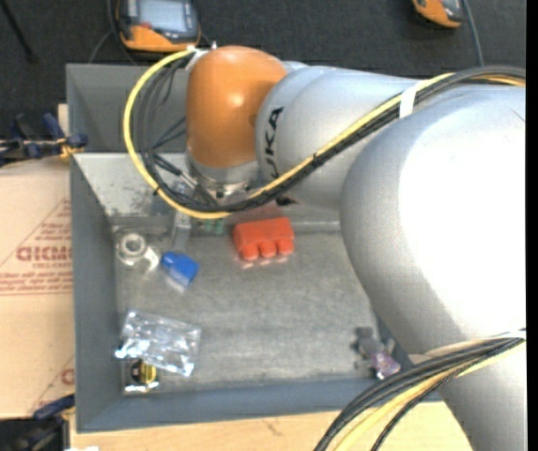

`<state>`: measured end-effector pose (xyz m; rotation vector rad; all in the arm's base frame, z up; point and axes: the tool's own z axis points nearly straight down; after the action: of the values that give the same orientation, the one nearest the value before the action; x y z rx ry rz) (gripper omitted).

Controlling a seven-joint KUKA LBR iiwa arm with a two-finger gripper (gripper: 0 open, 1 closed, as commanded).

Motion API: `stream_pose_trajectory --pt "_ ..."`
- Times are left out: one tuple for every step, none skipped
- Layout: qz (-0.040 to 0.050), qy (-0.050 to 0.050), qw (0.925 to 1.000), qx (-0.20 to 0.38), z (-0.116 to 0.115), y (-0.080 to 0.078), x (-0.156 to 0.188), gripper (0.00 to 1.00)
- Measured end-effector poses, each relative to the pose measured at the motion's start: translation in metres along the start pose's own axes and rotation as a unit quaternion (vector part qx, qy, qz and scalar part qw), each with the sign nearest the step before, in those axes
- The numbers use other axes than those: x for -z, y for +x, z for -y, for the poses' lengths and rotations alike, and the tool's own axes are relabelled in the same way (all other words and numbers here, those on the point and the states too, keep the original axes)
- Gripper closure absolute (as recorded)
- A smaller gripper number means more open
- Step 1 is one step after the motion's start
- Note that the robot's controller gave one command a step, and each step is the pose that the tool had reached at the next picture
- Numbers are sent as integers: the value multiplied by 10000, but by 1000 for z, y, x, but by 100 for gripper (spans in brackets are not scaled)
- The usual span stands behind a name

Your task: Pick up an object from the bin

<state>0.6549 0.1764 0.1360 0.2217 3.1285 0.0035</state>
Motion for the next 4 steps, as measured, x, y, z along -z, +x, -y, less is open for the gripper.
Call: stream_pose_trajectory --pt "4 6 10000 7 0 0 1 0" --pt "-43 23 9986 -530 52 40 -69 0" --pt "4 -5 9988 -493 21 23 -64 0" --pt "-7 6 9988 -499 22 24 -65 100"
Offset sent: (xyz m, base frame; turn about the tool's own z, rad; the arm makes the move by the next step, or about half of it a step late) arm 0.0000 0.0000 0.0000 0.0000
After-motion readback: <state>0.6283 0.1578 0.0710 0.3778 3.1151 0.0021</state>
